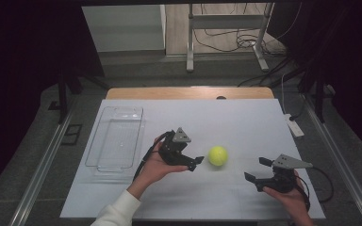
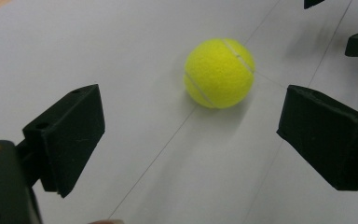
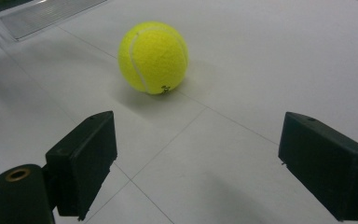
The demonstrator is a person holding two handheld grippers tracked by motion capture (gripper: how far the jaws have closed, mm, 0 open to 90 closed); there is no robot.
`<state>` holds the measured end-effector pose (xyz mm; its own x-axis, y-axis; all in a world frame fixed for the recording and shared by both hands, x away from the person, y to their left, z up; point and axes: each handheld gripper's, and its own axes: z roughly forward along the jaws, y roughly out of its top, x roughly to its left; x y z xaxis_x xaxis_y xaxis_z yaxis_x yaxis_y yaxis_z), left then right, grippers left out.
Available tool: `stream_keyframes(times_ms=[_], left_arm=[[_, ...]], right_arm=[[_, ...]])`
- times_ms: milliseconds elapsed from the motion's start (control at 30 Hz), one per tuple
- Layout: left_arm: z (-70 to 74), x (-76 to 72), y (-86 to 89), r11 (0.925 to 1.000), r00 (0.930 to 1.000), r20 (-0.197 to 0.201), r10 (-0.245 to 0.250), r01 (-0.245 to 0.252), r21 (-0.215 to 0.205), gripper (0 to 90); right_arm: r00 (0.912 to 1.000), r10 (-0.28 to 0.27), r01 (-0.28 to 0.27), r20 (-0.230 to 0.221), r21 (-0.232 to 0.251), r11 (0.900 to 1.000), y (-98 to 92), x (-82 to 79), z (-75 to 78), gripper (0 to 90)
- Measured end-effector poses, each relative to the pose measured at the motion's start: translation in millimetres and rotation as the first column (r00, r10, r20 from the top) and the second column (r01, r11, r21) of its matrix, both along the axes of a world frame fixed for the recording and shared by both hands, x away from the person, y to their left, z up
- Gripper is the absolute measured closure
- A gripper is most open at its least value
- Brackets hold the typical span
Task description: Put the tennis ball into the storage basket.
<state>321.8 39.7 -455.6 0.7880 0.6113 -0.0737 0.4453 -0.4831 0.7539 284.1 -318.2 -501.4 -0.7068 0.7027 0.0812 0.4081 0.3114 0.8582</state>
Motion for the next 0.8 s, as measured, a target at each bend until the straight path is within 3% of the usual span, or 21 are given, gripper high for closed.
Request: stream_keyframes(times_ms=[333,800], left_arm=[[-0.3,3.9,-4.7,0.9996,0.9996,-0.025,-0.015,0.014,-0.024,7.9],[-3.7,11.4,-15.9,0.9993,0.9987,-0.044,-0.026,0.025,-0.028,7.8]], right_arm=[[1.0000,-0.003,0.003,-0.002,0.000,1.000,-0.7,0.0,-0.3,11.9],[1.0000,-0.007,0.007,-0.005,0.001,1.000,-0.8,-0.1,-0.7,12.0]])
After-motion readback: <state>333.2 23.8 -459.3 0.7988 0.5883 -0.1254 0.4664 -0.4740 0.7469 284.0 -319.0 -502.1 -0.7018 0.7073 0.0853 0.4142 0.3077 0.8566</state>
